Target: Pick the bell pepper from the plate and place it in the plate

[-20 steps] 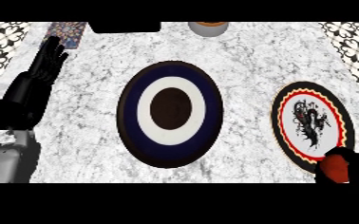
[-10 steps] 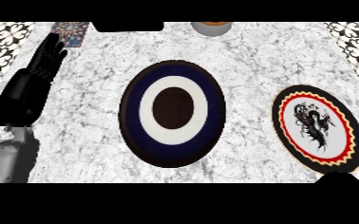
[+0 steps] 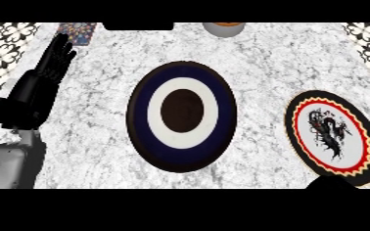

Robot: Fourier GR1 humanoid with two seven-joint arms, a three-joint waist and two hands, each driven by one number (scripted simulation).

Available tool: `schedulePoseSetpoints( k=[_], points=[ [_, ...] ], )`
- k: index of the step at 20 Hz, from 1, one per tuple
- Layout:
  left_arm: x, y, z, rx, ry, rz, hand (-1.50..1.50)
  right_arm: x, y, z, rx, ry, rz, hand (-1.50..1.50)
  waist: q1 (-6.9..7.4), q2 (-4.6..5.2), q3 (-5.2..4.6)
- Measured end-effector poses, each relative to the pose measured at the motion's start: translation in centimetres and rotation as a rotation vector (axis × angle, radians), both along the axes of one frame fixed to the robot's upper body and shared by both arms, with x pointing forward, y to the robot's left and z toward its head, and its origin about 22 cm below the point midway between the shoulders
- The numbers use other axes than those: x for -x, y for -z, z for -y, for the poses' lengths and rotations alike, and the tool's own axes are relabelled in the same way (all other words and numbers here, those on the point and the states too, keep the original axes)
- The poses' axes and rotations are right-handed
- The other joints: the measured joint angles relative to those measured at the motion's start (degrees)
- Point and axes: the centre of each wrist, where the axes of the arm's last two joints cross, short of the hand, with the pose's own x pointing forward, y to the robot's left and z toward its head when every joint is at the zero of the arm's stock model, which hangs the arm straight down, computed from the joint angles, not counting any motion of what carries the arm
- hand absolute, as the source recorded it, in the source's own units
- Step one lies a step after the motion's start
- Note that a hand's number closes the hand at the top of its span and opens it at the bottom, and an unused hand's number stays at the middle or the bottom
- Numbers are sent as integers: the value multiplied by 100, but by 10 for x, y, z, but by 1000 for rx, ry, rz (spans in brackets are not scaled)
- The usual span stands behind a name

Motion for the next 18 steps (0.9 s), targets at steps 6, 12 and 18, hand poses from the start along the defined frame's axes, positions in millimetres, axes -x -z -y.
schedulePoseSetpoints(
  k=[6,12,18],
  points=[
    [-3,-1,0,2,9,-1,0,-29,-22,-49,-46,-57,0,150,45,8,0],
    [-7,1,8,4,13,0,0,-76,-36,-97,-68,-93,-35,150,80,16,2],
    [-4,4,6,5,20,-2,0,-130,-30,-140,-52,-69,-81,150,112,19,4]
  ],
)
